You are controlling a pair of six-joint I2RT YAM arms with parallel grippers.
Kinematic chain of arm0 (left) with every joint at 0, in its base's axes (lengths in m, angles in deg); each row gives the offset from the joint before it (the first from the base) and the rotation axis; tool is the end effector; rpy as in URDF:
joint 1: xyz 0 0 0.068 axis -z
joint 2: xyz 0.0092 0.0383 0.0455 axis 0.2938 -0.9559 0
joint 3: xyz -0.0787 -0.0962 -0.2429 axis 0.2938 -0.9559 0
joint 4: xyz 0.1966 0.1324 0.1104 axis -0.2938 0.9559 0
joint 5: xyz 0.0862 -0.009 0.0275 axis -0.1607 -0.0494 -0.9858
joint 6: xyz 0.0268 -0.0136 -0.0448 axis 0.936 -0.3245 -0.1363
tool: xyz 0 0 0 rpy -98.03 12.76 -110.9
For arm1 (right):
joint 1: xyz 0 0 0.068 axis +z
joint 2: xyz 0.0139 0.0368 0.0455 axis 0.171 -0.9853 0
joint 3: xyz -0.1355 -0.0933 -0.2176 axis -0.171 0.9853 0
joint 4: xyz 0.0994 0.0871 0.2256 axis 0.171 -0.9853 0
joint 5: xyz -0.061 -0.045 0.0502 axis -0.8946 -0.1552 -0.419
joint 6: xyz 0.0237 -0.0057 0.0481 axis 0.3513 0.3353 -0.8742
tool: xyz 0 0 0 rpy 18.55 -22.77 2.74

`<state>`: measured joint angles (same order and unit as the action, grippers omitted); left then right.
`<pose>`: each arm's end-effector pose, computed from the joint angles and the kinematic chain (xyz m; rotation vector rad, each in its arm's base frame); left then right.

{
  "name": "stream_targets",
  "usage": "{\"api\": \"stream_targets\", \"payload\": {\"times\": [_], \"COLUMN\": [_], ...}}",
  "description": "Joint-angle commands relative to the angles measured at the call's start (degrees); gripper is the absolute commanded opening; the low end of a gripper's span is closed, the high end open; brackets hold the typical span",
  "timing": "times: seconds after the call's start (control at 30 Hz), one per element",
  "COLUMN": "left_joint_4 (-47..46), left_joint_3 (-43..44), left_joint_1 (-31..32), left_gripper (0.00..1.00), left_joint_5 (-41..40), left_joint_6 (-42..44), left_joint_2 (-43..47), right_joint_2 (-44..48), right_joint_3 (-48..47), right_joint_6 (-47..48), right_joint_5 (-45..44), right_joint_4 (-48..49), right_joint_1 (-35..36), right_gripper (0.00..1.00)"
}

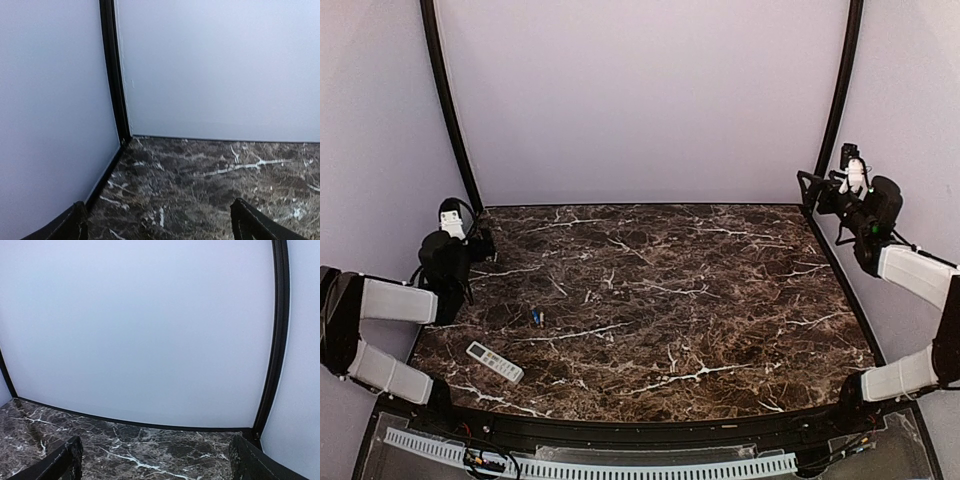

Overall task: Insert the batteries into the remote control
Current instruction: Pick up the remote control from the center of the board.

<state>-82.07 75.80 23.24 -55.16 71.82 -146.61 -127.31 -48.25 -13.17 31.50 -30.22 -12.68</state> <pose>0.2589 -0.0162 0.1983 -0.1794 1.5370 0.1808 0.2883 -0.0045 0.3067 -0.1059 1.4799 0.2534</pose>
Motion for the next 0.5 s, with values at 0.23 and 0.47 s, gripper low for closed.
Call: {"api": "stream_targets", "payload": {"times": [0.23, 0.47], "left_joint_4": [78.78, 112.72], "left_joint_3": [23.22, 27.55], "left_joint_1": [8.09, 20.48], "left_gripper": [0.88, 0.9], "left_joint_5": [-15.04, -9.27], "left_joint_6": [-57.76, -94.33], "left_joint_2": [16.28, 6.24], "right_joint_2": [1.53, -2.21], "right_joint_3": [-12.32, -19.04], "right_joint_6": [-8.82, -8.44], "right_joint_5": [-1.93, -6.76], "right_joint_4": [-23.1, -36.57], "right_joint_1": [9.76, 20.75], "right_gripper": [0.99, 0.99]}}
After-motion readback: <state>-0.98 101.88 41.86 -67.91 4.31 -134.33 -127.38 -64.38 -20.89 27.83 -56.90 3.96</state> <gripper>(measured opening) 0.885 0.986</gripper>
